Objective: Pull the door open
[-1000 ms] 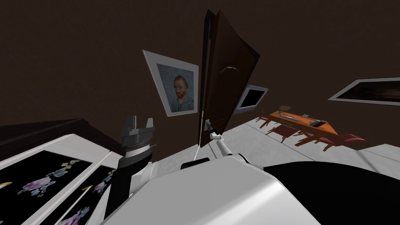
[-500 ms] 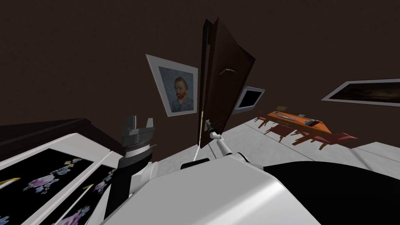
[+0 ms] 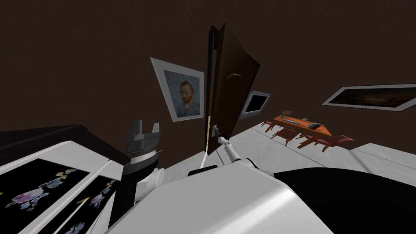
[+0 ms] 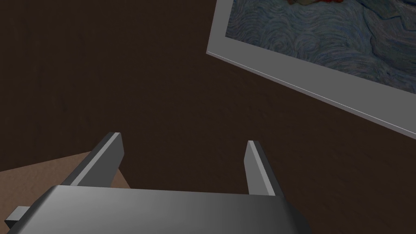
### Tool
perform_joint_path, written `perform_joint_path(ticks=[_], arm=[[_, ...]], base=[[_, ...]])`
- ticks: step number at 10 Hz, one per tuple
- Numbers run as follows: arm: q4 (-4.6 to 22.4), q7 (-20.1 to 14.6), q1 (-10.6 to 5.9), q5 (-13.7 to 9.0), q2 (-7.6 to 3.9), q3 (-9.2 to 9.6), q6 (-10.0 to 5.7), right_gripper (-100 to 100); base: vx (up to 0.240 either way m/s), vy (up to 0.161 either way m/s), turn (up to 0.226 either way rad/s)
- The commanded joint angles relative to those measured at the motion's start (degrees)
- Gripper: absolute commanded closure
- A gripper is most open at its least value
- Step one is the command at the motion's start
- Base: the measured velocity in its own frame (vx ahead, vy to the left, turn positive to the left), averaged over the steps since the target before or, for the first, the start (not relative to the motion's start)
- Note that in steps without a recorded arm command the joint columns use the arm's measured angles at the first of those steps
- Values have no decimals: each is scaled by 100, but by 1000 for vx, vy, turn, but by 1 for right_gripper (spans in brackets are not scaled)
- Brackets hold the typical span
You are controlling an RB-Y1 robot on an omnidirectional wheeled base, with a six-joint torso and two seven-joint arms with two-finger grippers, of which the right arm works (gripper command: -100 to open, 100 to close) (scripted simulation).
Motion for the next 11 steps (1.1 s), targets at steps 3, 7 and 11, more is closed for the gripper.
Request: perform_joint_path(ticks=[3, 7, 11], arm=[[33, -37, 170, -275, -94, -132, 124, 100], [30, -154, 166, -564, -77, -127, 378, 100], [30, -154, 166, -835, -77, -127, 378, 100]], base=[[-11, -4, -7], [-4, -1, -25], [-1, -3, -5]])
